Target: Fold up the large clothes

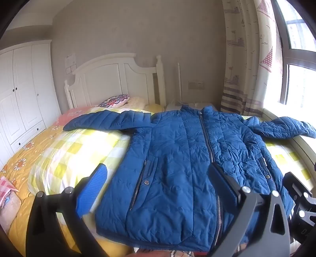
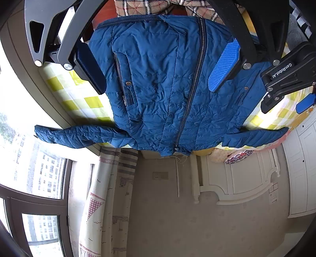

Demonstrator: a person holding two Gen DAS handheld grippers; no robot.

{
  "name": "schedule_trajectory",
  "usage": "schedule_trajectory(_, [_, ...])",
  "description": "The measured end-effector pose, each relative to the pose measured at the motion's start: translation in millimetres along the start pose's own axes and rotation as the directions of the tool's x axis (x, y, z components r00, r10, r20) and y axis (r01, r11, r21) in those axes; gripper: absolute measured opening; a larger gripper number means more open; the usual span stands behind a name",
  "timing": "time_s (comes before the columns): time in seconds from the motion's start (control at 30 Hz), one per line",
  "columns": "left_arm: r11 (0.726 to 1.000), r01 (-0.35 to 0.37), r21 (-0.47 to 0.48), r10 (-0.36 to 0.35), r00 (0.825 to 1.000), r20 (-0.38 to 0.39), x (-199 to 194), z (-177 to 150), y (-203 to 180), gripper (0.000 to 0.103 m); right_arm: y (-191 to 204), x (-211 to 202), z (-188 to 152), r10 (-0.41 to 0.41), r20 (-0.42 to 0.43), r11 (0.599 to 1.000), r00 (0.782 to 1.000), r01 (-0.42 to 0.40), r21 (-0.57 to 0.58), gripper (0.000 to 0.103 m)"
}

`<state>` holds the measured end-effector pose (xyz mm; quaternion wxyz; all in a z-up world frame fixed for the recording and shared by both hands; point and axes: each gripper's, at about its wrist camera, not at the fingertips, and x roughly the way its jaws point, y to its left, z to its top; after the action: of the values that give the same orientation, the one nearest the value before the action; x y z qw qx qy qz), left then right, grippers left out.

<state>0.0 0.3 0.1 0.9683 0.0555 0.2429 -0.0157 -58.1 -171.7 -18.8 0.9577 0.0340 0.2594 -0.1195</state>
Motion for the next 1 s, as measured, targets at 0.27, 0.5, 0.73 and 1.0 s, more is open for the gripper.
schedule_trajectory(0.27, [1.0,0.003,0.007,-0.003,1.0,0.004,-2.4,0.1,-1.8,0.101,0.7,-0.3,0.4,0.001,-0.007,1.0,1.0,-0.001,-0.003,0.099])
schedule_trajectory(0.5, [1.0,0.006,0.0,-0.006,1.0,-0.005,-0.3,0.2,-0.4,0.101,1.4,-1.2,0.9,0.002,-0.006,1.0,1.0,-0.002,-0.003,0.099])
schedule_trajectory(0.73, [1.0,0.003,0.002,-0.003,1.0,-0.01,-2.1,-0.6,-4.1,0.101,2.0,-2.0,1.4,0.001,-0.006,1.0,1.0,-0.001,-0.002,0.099])
schedule_trajectory(1.0, [1.0,0.004,-0.008,-0.004,1.0,-0.013,-1.6,-0.6,-0.8,0.101,2.1,-3.3,1.3,0.001,-0.004,1.0,1.0,-0.001,-0.002,0.099])
